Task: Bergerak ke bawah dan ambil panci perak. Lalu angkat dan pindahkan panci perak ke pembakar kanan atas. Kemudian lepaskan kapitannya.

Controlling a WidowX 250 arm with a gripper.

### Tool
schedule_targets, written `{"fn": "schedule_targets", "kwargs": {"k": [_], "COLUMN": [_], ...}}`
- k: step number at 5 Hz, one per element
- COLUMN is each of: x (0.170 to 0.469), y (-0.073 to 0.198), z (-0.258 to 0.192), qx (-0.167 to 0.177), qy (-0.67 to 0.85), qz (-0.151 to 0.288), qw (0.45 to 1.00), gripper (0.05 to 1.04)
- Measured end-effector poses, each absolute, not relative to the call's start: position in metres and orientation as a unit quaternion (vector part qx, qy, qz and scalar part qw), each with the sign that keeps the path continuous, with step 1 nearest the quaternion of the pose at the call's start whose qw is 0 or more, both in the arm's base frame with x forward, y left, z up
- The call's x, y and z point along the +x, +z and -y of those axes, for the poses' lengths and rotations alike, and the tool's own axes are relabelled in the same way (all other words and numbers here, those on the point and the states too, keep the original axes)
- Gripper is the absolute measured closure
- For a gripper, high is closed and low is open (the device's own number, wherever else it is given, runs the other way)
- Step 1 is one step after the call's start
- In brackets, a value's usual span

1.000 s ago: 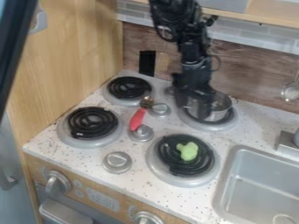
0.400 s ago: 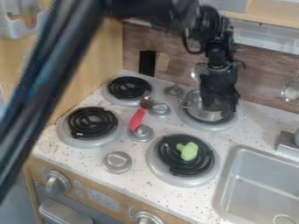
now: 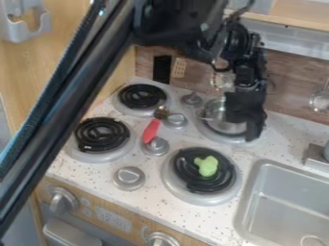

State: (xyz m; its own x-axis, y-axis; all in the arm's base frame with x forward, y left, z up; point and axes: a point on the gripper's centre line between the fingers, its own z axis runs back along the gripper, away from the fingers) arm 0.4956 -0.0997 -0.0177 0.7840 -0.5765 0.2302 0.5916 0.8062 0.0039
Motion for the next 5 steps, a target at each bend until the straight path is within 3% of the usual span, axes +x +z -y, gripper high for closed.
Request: {"fn": "schedule_targets", "kwargs": {"k": [1, 2, 3, 4, 5], "x": [0.496, 0.495, 0.495, 0.488, 0.468], "y": [-0.018, -0.018, -0.018, -0.016, 0.006], "z": [0.1, 0.1, 0.099, 0.09, 0.064], "qx": [-0.034, -0.034, -0.034, -0.026, 0.006], "qy": [-0.312, -0.309, -0.311, -0.301, -0.241], "qz": [0.111, 0.11, 0.108, 0.098, 0.09], "qw": [0.943, 0.944, 0.944, 0.948, 0.966], "gripper": [0.748, 0.943, 1.01, 1.018, 1.026]}}
